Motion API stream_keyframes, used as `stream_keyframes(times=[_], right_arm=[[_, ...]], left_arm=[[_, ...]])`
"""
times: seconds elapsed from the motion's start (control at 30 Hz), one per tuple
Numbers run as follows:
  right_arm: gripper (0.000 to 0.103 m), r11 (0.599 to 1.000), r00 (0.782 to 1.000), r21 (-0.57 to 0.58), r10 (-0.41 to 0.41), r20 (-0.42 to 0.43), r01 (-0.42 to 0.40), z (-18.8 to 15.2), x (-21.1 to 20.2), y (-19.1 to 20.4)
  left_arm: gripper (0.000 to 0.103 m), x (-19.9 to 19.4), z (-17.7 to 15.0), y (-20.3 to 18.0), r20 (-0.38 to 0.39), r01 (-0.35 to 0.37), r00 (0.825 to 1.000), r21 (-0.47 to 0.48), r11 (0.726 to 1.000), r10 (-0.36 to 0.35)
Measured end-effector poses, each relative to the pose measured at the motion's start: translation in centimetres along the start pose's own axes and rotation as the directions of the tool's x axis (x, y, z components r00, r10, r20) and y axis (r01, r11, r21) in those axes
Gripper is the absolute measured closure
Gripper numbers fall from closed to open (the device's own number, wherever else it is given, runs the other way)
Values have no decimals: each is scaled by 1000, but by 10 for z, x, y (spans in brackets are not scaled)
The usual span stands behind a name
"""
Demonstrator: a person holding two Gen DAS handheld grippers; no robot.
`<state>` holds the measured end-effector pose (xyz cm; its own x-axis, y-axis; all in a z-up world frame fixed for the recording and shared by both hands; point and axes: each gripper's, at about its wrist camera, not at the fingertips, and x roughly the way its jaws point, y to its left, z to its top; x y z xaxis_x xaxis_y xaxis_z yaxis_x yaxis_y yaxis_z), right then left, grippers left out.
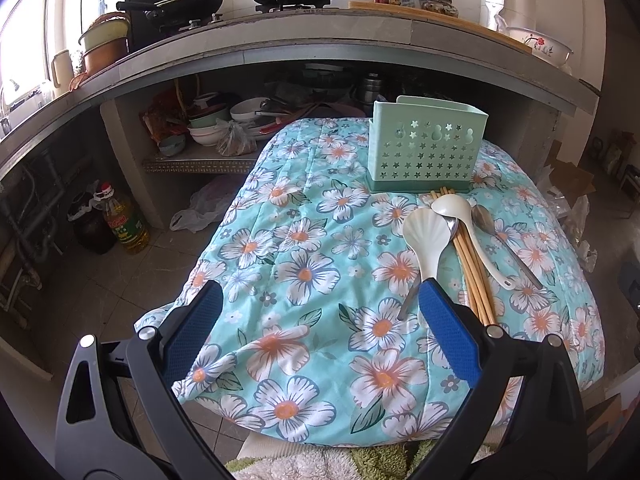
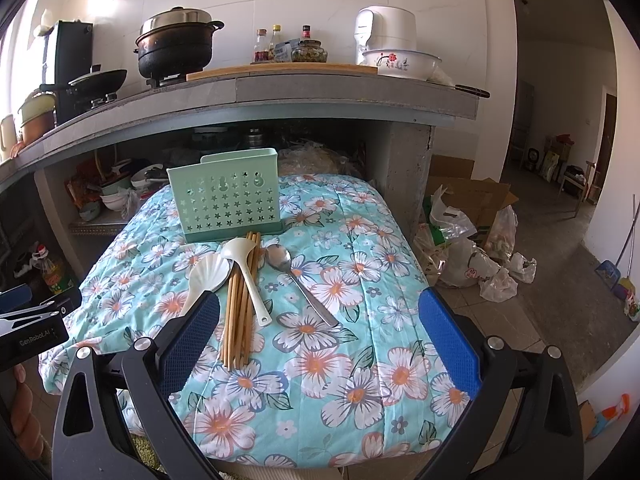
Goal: Organize utensils
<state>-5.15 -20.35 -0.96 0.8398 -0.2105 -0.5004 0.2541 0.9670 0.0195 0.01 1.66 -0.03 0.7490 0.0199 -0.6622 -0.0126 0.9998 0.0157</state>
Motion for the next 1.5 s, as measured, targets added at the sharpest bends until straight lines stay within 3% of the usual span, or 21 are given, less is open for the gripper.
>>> stream_keyframes(times=[0.67, 1.03, 1.27, 1.5], right_arm=[[6, 1000, 1000, 3, -2, -2, 2, 4, 2, -1], [6, 1000, 1000, -11, -9, -3, 9, 2, 34, -1], [6, 995, 995, 35, 95, -32, -94, 7, 61, -5], [6, 991, 991, 86, 108, -82, -101, 3, 90, -7]], left_arm=[[8, -6, 4, -5, 41, -6, 999, 18, 1000, 5], [8, 31, 14, -13, -6, -5, 1000, 93, 996, 6], [8, 61, 21, -5, -39, 176, 984, 57, 983, -174], [8, 90, 18, -8, -86, 335, 939, 15, 942, -333]])
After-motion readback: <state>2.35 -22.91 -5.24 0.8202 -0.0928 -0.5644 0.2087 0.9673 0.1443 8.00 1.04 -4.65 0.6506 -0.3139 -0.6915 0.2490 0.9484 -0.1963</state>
